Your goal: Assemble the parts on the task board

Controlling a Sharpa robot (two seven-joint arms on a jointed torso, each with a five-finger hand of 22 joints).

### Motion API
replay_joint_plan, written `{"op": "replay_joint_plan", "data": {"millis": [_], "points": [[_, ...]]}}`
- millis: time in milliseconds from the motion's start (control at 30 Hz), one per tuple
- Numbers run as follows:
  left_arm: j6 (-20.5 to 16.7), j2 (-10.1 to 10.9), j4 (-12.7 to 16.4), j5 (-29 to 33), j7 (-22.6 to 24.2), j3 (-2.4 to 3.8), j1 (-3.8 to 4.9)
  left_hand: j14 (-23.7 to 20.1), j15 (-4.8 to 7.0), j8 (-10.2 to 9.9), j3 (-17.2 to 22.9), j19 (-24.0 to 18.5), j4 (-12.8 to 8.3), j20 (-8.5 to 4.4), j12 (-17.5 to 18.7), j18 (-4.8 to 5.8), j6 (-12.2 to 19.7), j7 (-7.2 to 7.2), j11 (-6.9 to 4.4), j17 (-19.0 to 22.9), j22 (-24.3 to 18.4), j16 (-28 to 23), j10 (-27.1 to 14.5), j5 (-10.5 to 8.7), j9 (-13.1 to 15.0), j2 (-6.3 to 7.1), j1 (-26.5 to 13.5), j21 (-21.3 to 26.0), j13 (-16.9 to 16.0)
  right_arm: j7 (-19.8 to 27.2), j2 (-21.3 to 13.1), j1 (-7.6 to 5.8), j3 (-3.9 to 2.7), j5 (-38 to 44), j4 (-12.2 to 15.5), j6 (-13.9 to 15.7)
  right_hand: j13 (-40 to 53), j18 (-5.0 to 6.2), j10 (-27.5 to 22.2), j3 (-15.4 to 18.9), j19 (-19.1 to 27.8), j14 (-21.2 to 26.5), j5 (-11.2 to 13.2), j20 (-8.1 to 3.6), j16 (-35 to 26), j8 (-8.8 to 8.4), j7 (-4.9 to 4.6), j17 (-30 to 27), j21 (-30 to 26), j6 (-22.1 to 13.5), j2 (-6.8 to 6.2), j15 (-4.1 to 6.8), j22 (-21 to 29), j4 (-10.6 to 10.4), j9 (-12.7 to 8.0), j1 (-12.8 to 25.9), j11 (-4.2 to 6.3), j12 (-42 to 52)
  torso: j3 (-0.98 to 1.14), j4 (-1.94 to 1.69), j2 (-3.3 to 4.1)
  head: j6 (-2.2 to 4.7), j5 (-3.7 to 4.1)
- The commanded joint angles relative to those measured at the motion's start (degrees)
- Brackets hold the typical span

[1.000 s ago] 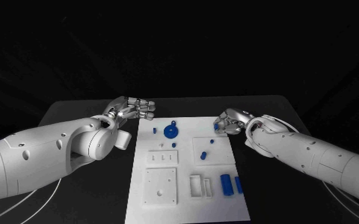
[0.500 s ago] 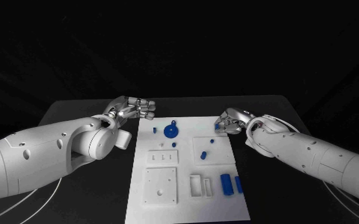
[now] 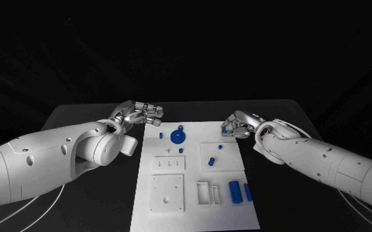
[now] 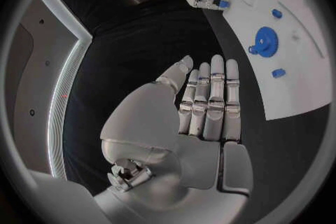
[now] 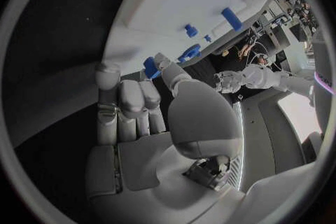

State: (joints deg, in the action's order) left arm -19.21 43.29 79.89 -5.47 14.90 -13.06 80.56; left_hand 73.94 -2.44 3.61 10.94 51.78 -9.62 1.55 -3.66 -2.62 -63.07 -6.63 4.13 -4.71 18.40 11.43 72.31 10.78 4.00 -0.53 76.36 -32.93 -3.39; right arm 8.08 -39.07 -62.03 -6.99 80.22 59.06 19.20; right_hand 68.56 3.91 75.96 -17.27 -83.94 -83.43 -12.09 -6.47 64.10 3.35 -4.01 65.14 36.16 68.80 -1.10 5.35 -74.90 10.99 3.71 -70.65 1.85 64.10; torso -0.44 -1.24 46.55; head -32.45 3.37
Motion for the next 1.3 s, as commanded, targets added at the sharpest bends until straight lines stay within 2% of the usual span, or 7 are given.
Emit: {"op": "replay_joint_plan", "data": {"millis": [33,333,567,600,800,967,1300], "points": [[1.76,-0.28,0.34,-3.83,-4.34,0.09,0.07,1.64,0.57,0.09,-0.74,1.68,1.32,-0.36,0.26,-0.83,-1.23,0.51,-0.63,-0.54,0.03,1.58,1.94,-1.53,0.08,0.00,-1.47,-0.58,0.00,-5.06,-0.42,-0.72,-0.18,2.77,3.03,0.72,0.06,-0.63,0.16,-0.32,0.16,-0.01,0.77,-0.37,0.11,0.31,1.35,0.05,0.13,3.40,0.01,0.28,-4.08,0.05,0.76,-0.25,0.32,0.06,-0.05,0.17,-0.11,0.26,-0.21],[4.09,-1.80,-0.13,-8.96,-14.52,0.25,0.29,4.17,2.34,0.04,-5.02,6.79,7.92,-2.34,0.16,0.39,-2.64,1.72,-2.26,-3.31,-1.14,8.32,7.40,-7.40,-0.05,1.22,-5.73,-0.15,-0.16,-13.59,-0.70,-2.10,-0.30,7.58,11.32,-0.63,0.19,-0.62,0.24,-4.06,0.03,-0.08,4.18,-0.37,-0.36,0.31,1.38,0.02,-0.28,3.58,-1.75,0.29,-4.03,-2.00,0.72,-0.66,0.38,-0.39,-0.18,0.76,-1.03,0.10,-1.22],[7.09,-3.51,-0.64,-11.70,-20.66,0.29,1.05,3.38,2.42,0.06,-8.26,8.04,12.57,-2.66,0.06,0.74,-0.25,1.08,-2.06,-4.37,-1.92,10.82,8.46,-7.92,-0.10,2.75,-8.67,0.69,-0.29,-17.98,0.30,-2.49,-0.31,9.93,16.73,-1.31,0.17,-0.65,0.22,-5.00,-0.03,-0.10,3.80,-0.37,-0.52,0.32,1.33,-0.03,-0.36,3.57,-2.30,0.28,-4.03,-2.33,0.74,-0.70,0.39,-0.58,-0.38,0.95,-1.81,-0.21,-2.14],[7.36,-3.86,-0.73,-11.96,-21.40,0.29,1.18,2.43,2.39,0.23,-7.92,8.58,15.57,-2.64,0.01,0.80,0.01,1.00,-1.98,-4.90,-2.62,12.28,8.36,-7.91,0.05,3.55,-7.91,1.63,-0.34,-18.57,0.66,-2.53,-0.31,10.25,17.64,-1.46,0.17,-0.65,0.22,-5.02,-0.04,-0.11,3.77,-0.37,-0.52,0.32,1.33,-0.03,-0.36,3.57,-2.32,0.28,-4.03,-2.34,0.74,-0.69,0.39,-0.59,-0.41,1.00,-1.99,-0.28,-2.36],[8.47,-5.26,-1.26,-12.57,-23.57,0.24,1.41,2.27,2.37,0.10,-7.89,8.72,16.83,-2.64,0.03,0.83,-1.34,1.32,-2.02,-4.81,-2.75,12.48,8.35,-7.90,0.17,3.27,-9.05,1.80,-0.33,-20.11,2.51,-2.58,-0.29,11.38,19.83,-2.01,0.12,-0.68,0.16,-5.16,-0.03,-0.08,3.65,-0.36,-0.71,0.31,1.33,-0.18,-0.55,3.50,-2.51,0.28,-3.98,-2.53,0.72,-0.53,0.41,-0.70,-0.46,1.12,-2.46,-0.57,-2.51],[9.08,-6.25,-1.61,-12.96,-25.00,0.04,1.45,1.62,1.98,0.09,-6.72,8.41,18.36,-2.23,-0.01,0.72,-0.61,1.01,-1.61,-4.22,-3.23,11.85,7.19,-7.91,-0.07,4.51,-9.61,2.59,-0.35,-20.57,3.77,-2.59,-0.28,11.75,20.44,-2.24,0.11,-0.72,0.18,-5.48,-0.09,-0.12,3.41,-0.40,-0.82,0.30,1.34,-0.27,-0.71,3.44,-2.74,0.31,-3.96,-2.86,0.72,-0.46,0.47,-0.78,-0.50,1.05,-2.69,-0.68,-2.57],[9.53,-7.31,-1.86,-13.75,-27.06,-0.08,1.46,1.63,1.94,0.09,-6.13,8.66,19.04,-2.22,0.05,0.76,-1.58,1.21,-1.60,-3.76,-3.56,11.60,6.97,-7.90,0.41,5.05,-9.52,3.05,-0.32,-20.77,5.05,-2.58,-0.25,11.95,21.10,-2.19,0.14,-0.71,0.16,-5.40,-0.15,-0.12,2.78,-0.42,-0.87,0.31,1.35,-0.31,-0.77,3.44,-2.86,0.32,-3.96,-2.93,0.73,-0.38,0.51,-0.80,-0.46,1.02,-2.63,-0.71,-2.61]]}}
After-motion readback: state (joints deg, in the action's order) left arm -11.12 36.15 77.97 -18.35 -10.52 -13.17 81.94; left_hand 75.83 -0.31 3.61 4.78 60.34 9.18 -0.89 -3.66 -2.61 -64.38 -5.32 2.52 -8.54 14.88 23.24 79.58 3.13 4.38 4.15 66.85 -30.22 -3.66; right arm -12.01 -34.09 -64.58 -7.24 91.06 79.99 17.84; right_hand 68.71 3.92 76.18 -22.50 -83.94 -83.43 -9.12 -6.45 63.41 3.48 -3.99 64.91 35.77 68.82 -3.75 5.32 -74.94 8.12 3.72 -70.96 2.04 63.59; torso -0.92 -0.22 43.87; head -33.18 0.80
